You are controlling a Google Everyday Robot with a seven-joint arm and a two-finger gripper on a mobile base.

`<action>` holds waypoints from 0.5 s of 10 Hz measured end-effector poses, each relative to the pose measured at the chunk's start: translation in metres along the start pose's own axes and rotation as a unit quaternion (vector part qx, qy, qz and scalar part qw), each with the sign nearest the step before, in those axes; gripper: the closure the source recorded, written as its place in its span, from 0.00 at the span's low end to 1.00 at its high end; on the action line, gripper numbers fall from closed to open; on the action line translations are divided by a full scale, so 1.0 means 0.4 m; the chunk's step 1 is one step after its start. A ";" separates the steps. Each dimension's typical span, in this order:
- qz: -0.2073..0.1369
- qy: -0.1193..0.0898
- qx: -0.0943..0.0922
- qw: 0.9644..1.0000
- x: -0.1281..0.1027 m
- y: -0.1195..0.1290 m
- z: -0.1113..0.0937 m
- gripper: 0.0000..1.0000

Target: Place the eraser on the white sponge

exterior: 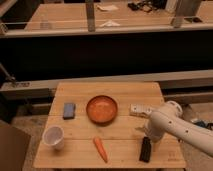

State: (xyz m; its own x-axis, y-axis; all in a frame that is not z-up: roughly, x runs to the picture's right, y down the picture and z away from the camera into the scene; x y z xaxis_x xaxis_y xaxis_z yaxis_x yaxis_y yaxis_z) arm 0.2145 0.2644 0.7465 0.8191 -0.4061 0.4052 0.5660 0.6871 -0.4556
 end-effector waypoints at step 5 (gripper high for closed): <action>-0.002 -0.004 0.012 1.000 -0.002 0.006 0.034 0.20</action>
State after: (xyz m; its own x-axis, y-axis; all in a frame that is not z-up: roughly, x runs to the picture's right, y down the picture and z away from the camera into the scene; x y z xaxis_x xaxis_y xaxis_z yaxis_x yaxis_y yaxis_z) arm 0.2140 0.2746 0.7556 0.8158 -0.4049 0.4131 0.5673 0.6992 -0.4351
